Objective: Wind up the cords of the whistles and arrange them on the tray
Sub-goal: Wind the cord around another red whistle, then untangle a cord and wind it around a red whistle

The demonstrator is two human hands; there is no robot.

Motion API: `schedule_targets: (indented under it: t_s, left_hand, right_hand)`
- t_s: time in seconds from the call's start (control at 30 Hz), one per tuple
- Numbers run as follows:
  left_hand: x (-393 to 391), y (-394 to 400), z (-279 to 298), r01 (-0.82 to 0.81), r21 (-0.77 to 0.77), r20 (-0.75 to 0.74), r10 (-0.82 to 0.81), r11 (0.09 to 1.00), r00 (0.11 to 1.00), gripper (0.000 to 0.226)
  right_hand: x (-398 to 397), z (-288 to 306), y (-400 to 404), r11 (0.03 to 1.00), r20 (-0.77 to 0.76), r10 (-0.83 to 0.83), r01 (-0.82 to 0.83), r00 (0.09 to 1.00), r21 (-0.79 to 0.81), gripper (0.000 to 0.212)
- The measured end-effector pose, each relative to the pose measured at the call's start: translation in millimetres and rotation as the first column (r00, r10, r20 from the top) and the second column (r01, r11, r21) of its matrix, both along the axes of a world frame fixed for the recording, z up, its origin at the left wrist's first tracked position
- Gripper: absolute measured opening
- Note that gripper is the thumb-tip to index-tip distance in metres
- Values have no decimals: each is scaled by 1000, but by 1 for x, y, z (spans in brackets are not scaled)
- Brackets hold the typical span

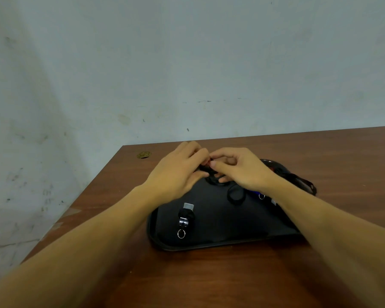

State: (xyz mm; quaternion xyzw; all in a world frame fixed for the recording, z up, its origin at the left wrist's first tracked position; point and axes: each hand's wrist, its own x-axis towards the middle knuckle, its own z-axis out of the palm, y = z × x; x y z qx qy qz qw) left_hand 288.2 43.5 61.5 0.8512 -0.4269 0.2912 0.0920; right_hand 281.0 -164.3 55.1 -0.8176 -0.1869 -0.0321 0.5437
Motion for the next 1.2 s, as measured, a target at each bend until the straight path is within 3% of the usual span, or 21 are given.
schedule_targets:
  t_s: [0.2,0.3,0.43,0.53,0.8,1.1,1.2]
  left_hand:
    - [17,10,-16,-43,92,-181,59,995,982,17]
    - [19,21,-16,-50,37,-246,57,998,968,16]
    - [24,33,-16,-160,-72,-246,138,984,959,12]
    - [30,38,-22,-236,-61,-271,212,970,939,10]
    - [30,34,-30,-257,-84,-326,218,963,920,9]
    - [25,28,-20,-286,-58,-371,246,956,896,6]
    - [23,26,-18,-303,-47,-388,262,952,884,5]
  right_hand:
    - [31,-27,6,973,-13,-26,23,1000,-229,15]
    - [36,-33,3,917,75,-30,57,997,-396,20]
    - [37,-38,-4,873,215,-39,138,976,-467,24]
    - [38,-40,-6,847,271,-14,155,962,-508,23]
    - [38,-40,-7,852,290,-10,160,957,-499,28]
    - [34,-31,-12,926,275,-130,215,953,-310,52]
    - [34,-31,-15,888,286,-94,210,954,-408,46]
